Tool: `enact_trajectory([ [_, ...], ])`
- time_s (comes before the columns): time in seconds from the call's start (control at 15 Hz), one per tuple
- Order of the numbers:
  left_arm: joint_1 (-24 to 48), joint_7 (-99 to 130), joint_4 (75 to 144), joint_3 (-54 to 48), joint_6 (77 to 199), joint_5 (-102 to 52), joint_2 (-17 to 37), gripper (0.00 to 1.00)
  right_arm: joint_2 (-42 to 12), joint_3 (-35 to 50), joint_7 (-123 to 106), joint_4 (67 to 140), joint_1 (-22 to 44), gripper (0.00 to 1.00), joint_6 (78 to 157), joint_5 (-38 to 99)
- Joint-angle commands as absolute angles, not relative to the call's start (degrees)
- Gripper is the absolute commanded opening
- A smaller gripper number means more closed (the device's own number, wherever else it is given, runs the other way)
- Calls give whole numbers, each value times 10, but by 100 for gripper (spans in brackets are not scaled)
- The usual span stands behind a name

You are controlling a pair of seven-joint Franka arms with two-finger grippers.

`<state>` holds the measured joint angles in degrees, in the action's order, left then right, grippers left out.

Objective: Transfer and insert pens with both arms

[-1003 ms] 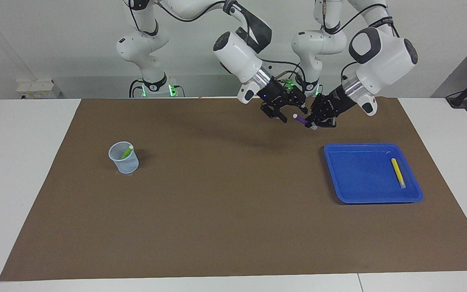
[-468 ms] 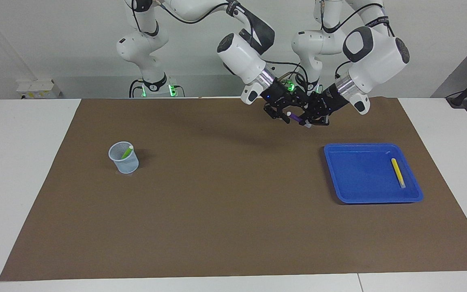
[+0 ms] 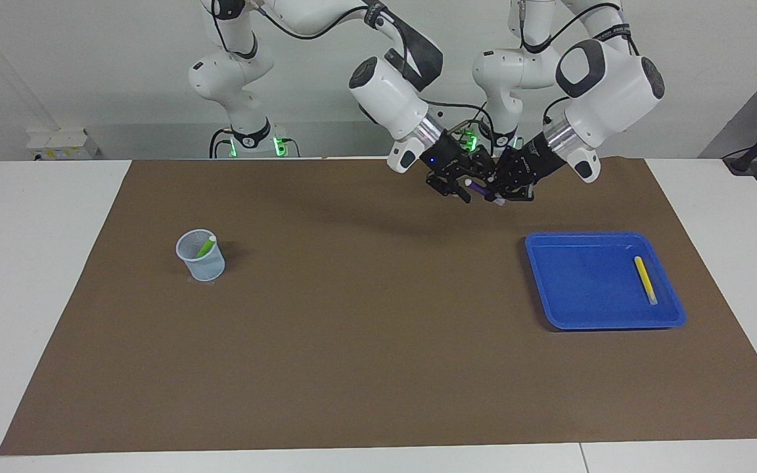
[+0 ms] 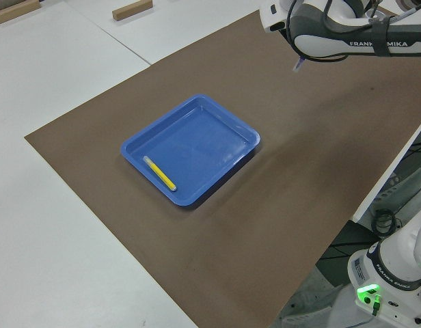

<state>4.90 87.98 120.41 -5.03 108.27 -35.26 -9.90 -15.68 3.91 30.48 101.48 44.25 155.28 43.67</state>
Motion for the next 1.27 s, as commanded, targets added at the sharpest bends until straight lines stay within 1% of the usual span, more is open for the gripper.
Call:
enact_trajectory([
  [0.0,59,881,1224,-42,1089,-361,-119,0,-140,41,298,1010,425,63,1509,430],
  [0.33,59,881,1225,-42,1088,-361,-120,0,-136,38,297,1010,421,61,1490,418],
  [0.47,59,881,1224,-42,1088,-361,-119,0,-135,38,296,1010,417,57,1489,417],
  [0.6,59,882,1225,-42,1088,-361,-120,0,-135,39,296,1010,417,49,1489,417],
  [0.67,59,882,1225,-42,1088,-361,-120,0,-135,38,296,1011,417,43,1489,417],
  [0.74,59,882,1225,-42,1088,-361,-122,0,-135,38,295,1011,417,41,1489,417],
  [1.0,59,882,1225,-42,1088,-361,-123,0,-135,39,296,1012,417,40,1490,417],
  [1.14,59,882,1225,-42,1088,-361,-123,0,-135,39,295,1013,417,34,1490,417],
  [1.2,59,882,1224,-42,1088,-361,-123,0,-135,39,296,1013,417,33,1490,417],
])
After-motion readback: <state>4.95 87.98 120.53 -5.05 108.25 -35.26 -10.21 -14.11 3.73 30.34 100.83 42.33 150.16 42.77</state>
